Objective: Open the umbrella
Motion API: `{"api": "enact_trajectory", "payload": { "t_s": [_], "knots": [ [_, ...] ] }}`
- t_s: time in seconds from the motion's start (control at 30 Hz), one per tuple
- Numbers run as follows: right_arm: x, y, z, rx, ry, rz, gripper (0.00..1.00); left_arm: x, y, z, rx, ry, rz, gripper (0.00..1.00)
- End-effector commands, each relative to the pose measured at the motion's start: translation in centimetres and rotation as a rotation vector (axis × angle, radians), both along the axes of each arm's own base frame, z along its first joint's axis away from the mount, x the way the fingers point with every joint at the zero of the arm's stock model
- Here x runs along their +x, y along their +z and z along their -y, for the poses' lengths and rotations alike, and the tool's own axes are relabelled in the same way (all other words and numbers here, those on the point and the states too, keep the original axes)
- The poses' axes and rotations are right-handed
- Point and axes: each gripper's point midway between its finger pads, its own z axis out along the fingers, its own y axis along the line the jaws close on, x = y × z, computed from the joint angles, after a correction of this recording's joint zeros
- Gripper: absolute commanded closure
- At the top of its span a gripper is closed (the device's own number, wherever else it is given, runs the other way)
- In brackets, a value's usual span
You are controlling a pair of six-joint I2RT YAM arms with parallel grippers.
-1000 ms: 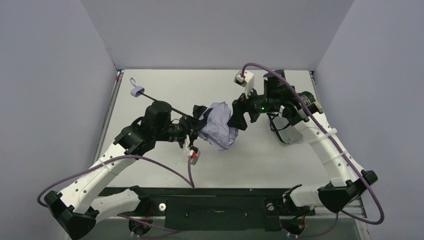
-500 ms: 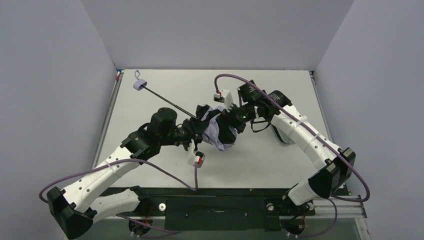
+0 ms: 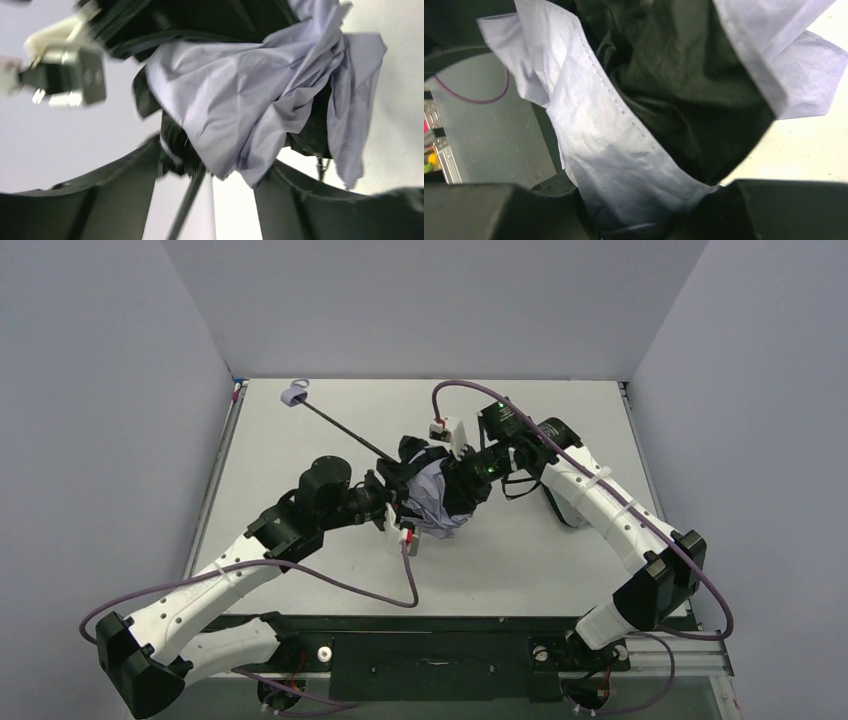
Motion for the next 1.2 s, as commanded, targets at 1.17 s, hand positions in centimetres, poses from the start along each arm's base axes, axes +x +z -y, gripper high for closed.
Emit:
{"api": "enact_trajectory", "payload": {
  "t_s": [1.17],
  "knots": [
    [3.2,16.1,-2.1,0.542,-0.33,0.552,1.0,6.7,21.0,-4.0,-1.387,0.078,-1.344,0.24]
  ]
}}
